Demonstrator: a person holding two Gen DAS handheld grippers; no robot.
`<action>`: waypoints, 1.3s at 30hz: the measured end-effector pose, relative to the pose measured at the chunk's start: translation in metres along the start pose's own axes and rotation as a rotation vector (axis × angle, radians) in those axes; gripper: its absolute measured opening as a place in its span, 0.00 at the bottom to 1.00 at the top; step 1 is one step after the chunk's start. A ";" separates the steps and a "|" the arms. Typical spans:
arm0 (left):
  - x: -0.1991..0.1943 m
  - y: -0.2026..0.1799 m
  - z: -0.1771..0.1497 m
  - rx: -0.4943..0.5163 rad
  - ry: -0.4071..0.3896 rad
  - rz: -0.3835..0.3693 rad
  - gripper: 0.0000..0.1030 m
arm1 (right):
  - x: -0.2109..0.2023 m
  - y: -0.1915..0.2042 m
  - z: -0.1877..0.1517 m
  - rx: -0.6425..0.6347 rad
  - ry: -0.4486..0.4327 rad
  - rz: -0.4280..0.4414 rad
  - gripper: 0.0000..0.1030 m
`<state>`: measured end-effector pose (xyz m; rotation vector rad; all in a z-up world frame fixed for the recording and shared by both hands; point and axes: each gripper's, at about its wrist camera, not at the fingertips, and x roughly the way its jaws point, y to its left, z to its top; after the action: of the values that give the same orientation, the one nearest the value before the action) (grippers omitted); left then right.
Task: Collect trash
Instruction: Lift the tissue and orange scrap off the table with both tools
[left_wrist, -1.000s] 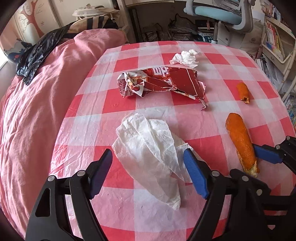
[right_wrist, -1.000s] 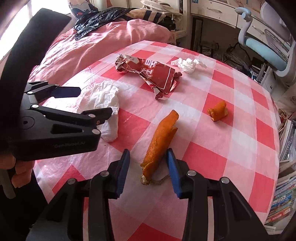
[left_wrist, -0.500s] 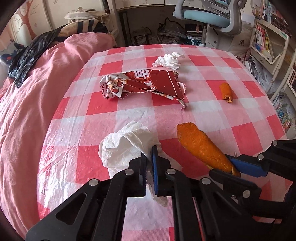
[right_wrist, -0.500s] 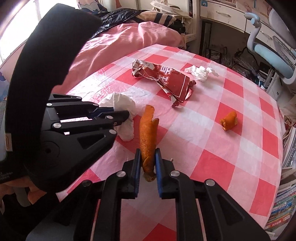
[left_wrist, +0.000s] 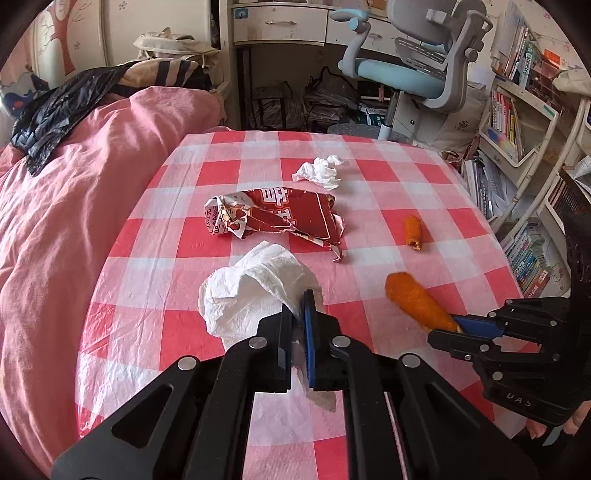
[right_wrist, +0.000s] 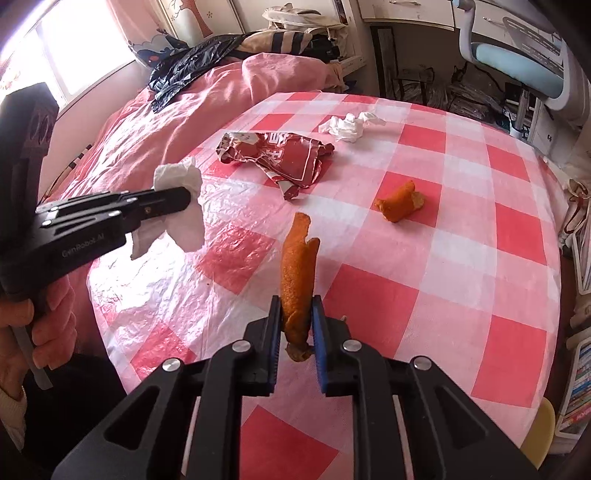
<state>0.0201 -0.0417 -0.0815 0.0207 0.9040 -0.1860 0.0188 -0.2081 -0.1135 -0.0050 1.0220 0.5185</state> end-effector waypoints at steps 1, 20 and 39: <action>-0.001 0.001 0.001 -0.004 0.004 -0.006 0.06 | 0.002 0.003 0.000 -0.014 0.009 -0.013 0.18; -0.018 0.025 0.009 -0.069 0.036 -0.020 0.06 | 0.015 0.024 0.001 -0.104 0.012 -0.150 0.17; -0.040 -0.001 -0.001 0.025 -0.021 -0.027 0.06 | -0.006 0.040 -0.008 -0.137 -0.043 -0.138 0.17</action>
<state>-0.0051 -0.0365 -0.0510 0.0292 0.8811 -0.2222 -0.0066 -0.1776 -0.1033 -0.1847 0.9354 0.4599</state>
